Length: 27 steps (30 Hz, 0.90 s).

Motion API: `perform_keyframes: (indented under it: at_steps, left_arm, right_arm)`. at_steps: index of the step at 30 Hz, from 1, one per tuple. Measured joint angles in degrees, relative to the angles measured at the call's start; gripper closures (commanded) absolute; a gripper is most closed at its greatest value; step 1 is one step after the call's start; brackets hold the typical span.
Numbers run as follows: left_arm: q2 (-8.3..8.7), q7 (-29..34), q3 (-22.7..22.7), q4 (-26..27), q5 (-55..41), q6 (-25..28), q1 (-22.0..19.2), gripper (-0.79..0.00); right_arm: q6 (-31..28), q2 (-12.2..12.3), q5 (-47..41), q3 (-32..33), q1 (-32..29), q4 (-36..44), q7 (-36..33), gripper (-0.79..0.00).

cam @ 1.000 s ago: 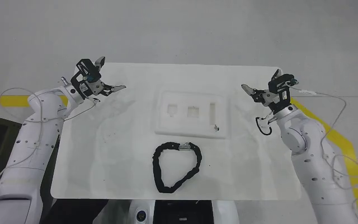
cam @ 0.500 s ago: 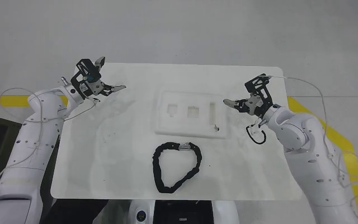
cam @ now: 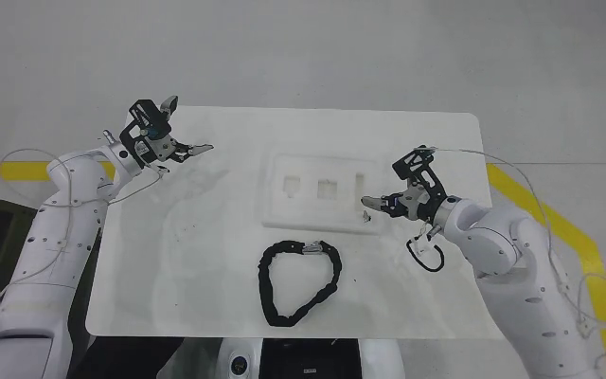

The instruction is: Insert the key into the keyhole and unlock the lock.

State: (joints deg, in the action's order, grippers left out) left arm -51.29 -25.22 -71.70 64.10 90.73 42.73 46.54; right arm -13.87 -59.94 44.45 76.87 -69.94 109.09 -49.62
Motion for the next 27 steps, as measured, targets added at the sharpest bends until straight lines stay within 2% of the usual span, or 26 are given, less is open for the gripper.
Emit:
perform_keyframes:
  at_steps: [5, 27]
  left_arm:
    - [0.0, 0.0, 0.0, 0.0, 0.0, 0.0, 0.0, -0.785]
    - [0.0, 0.0, 0.0, 0.0, 0.0, 0.0, 0.0, -0.785]
  right_arm:
    - [0.57, -0.14, -2.09, -1.85, -0.13, 1.06, -2.12, -0.785]
    - [0.37, -0.11, -1.35, -1.87, -0.24, 1.93, -1.51, -0.785]
